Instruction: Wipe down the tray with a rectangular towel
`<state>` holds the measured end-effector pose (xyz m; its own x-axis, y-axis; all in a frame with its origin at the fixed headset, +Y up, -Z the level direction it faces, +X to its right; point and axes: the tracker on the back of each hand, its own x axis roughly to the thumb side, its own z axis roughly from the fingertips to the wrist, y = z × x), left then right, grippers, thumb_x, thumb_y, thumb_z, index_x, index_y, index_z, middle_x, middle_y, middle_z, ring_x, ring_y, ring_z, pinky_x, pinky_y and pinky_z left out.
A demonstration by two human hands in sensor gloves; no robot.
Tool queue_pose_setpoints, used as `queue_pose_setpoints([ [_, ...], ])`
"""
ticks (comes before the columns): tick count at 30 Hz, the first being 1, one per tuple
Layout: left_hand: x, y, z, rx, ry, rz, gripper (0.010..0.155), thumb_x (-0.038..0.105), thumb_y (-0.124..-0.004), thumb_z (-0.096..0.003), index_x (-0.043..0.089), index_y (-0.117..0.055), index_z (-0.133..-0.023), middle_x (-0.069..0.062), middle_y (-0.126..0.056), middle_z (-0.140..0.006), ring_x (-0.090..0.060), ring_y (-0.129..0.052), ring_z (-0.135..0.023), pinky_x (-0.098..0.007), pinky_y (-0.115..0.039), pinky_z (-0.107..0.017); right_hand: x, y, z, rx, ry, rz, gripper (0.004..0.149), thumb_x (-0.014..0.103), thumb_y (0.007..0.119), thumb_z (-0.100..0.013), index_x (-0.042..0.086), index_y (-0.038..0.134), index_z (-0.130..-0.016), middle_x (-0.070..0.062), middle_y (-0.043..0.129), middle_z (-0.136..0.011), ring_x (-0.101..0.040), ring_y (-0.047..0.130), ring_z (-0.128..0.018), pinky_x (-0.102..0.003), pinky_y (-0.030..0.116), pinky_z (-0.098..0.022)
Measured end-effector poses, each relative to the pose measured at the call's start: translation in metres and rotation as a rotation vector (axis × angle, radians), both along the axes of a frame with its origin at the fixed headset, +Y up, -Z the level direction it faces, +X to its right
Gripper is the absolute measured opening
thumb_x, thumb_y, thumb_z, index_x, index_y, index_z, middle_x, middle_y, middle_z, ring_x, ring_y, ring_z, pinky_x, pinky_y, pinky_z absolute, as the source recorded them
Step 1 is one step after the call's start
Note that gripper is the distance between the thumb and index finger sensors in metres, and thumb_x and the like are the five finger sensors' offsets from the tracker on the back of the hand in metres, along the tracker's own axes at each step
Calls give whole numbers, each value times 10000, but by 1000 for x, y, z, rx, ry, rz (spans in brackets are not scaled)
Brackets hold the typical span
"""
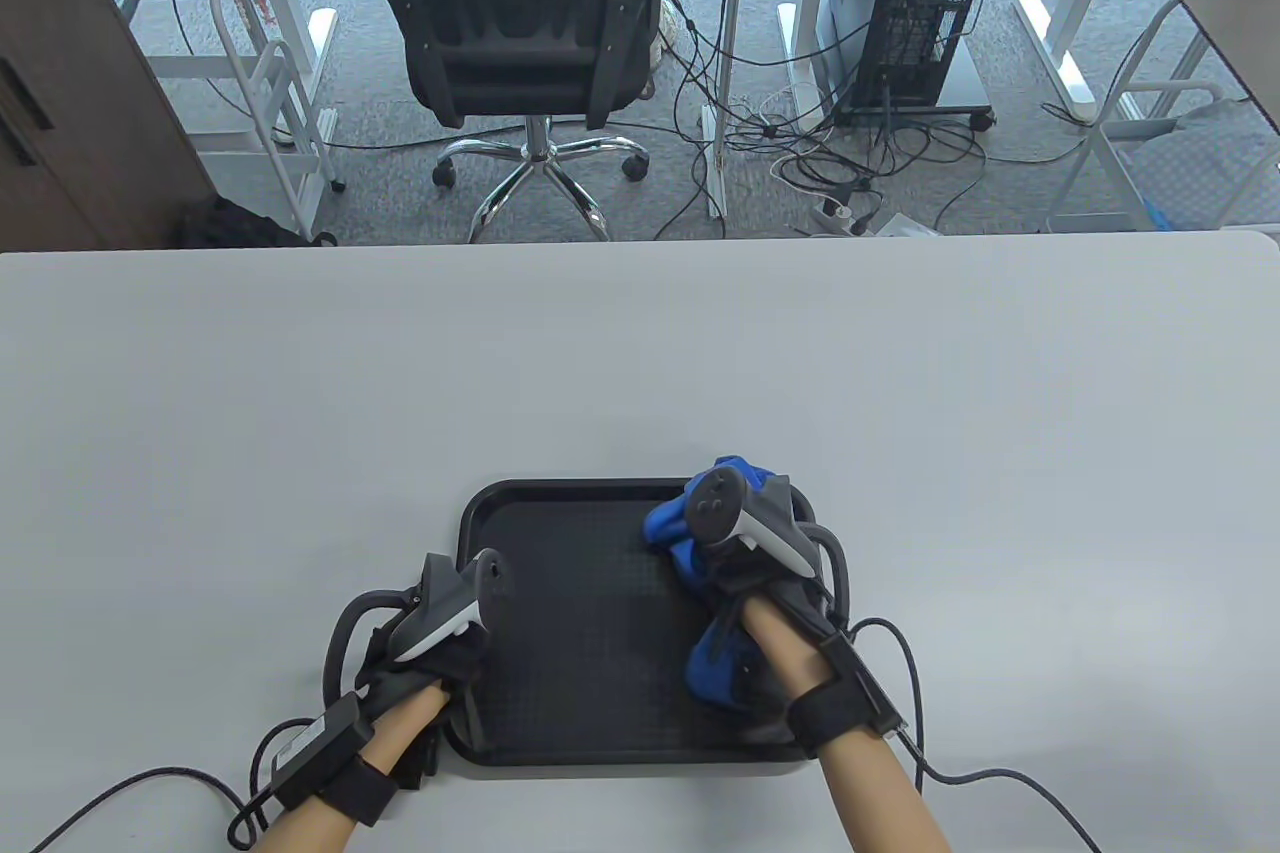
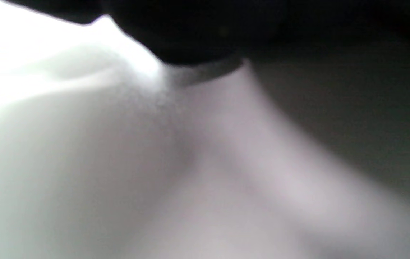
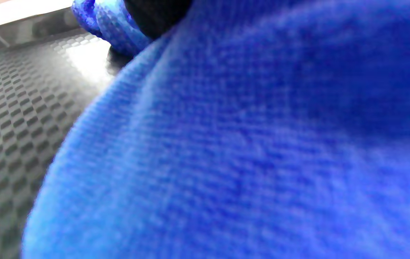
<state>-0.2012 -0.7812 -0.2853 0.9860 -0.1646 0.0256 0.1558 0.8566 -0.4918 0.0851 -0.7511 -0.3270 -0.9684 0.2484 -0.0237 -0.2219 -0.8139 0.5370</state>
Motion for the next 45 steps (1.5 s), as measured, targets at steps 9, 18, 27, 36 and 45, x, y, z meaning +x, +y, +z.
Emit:
queue_pose_setpoints([
  [9,0,0,0,-1,6,5,706,422,-434,-571,-105,-292,-1019,117,-919,-237,-109,-999,-113,-413,-857,-147,15,1,44,-17,151,26,548,188,788,-465,88,517,-931,-324,584,-850,-481,729,-665,-444,771,-486],
  [18,0,-1,0,-6,10,19,707,422,-436,-571,-105,-288,-1017,112,-920,-238,-112,-1000,-117,-416,-856,-151,-10,1,79,-84,358,-30,521,188,801,-458,106,550,-908,-321,600,-835,-480,742,-648,-442,777,-471],
  [27,-2,-1,-1,-23,11,37,710,423,-432,-570,-107,-272,-1016,109,-922,-246,-116,-1002,-125,-419,-856,-158,-76,0,97,-112,557,-49,517,178,800,-458,96,555,-906,-330,597,-827,-486,738,-640,-451,766,-465],
  [36,-3,-1,-1,-27,14,35,711,427,-427,-569,-99,-267,-1020,113,-920,-251,-114,-1003,-133,-418,-856,-165,-130,-3,101,55,647,39,526,174,792,-462,81,539,-915,-336,601,-831,-489,738,-636,-453,763,-461],
  [45,-3,0,-1,-28,18,28,709,432,-421,-569,-87,-264,-1026,119,-918,-258,-111,-1003,-144,-416,-857,-175,-158,-5,74,104,516,78,533,181,778,-474,77,522,-929,-339,592,-846,-496,727,-644,-461,753,-467],
])
